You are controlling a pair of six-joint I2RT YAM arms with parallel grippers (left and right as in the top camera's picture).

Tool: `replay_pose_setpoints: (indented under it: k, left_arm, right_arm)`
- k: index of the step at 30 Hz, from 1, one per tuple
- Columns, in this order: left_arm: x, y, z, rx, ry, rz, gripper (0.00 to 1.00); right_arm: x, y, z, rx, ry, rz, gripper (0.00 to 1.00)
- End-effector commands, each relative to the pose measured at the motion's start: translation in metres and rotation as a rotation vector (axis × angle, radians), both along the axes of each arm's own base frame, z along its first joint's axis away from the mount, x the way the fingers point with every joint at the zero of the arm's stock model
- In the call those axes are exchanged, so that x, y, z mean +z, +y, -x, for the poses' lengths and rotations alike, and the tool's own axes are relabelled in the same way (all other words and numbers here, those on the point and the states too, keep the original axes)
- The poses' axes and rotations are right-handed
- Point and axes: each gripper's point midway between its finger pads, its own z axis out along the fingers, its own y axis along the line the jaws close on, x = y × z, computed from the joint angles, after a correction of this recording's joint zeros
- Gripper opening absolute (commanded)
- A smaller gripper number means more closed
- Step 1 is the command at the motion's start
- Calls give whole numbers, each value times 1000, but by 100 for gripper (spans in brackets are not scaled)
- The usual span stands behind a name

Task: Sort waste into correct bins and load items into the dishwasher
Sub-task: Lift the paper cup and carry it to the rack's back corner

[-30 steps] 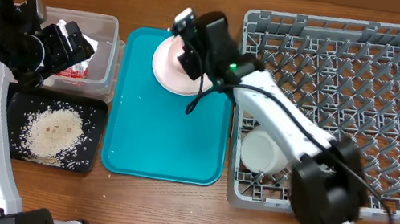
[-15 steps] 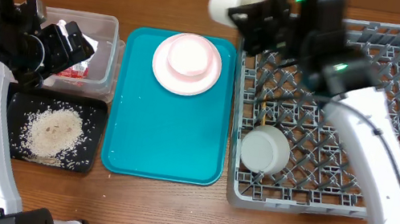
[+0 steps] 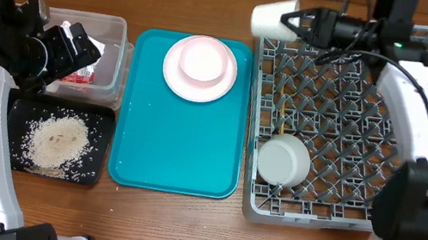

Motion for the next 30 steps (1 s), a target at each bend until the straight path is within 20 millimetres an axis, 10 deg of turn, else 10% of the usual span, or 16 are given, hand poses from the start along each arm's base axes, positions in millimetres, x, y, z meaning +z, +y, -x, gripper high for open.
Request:
replay_pose_setpoints:
  k: [1,6,30]
  left_arm:
    - [8,0,1,-19,-27,-21,100]
    - [8,0,1,-19,-27,-21,100]
    - [8,0,1,-19,-27,-21,100]
  right_arm:
    - [-25,7,-3,46,62,-31,4]
    - [-61,8,-10,46,133,-28,4]
    - [-92,19,-10,92,170,-49,4]
